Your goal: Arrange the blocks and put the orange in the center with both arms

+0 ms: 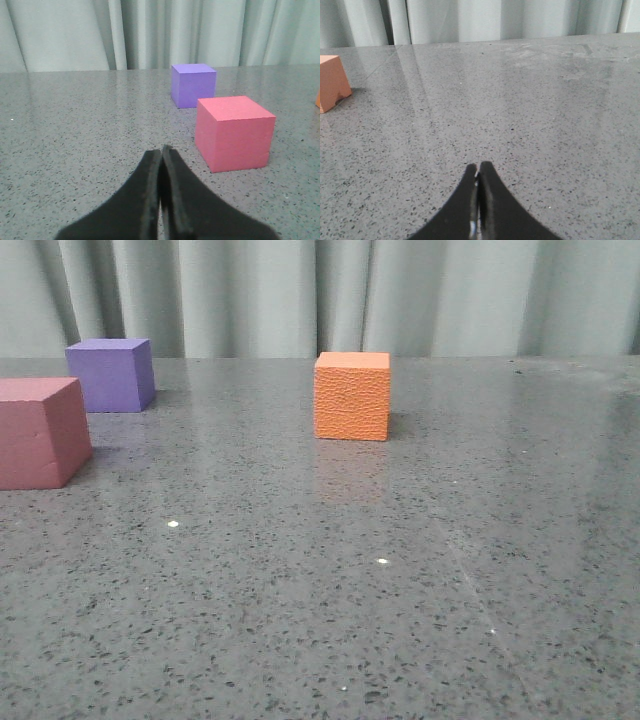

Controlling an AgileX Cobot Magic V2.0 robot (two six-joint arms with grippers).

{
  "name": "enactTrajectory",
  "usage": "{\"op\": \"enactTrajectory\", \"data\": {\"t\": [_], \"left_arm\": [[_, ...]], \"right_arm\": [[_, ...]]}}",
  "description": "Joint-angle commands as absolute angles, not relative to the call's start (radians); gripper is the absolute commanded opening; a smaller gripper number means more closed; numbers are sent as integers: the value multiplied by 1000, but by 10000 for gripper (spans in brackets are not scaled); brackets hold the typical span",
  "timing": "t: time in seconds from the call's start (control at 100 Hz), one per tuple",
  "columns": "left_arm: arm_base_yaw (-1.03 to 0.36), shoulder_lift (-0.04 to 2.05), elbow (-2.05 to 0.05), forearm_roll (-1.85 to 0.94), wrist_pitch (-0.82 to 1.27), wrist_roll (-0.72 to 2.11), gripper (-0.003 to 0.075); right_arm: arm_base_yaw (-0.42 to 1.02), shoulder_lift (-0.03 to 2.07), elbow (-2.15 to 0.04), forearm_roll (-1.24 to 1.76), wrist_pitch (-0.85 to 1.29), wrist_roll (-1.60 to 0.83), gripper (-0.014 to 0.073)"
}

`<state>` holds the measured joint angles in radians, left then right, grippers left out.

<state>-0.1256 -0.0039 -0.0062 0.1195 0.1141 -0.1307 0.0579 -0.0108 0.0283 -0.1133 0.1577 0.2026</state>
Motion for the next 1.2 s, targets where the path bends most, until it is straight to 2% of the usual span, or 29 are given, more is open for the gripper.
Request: {"op": "enactTrajectory", "data": {"t": [0.0,0.77,0.93,1.02,1.11,1.19], "left_arm": [[-133,-37,49,111,34,-137,-19],[-133,-37,49,111,20,-137,-19],[-133,-37,49,93,-220,-139,-19],[-133,-37,31,-61,-364,-186,-19],[-133,-20,-37,-196,-302,-188,-19],[-133,26,-124,-205,-216,-188,-19]], "right_arm": [[53,-35,14,-116,68,194,-67],[53,-35,14,-116,68,194,-67],[53,-35,14,-116,68,194,-67],[53,-35,14,-116,68,194,-67],[53,-35,14,-116,68,194,-67],[53,-35,14,-116,68,194,-67]]}}
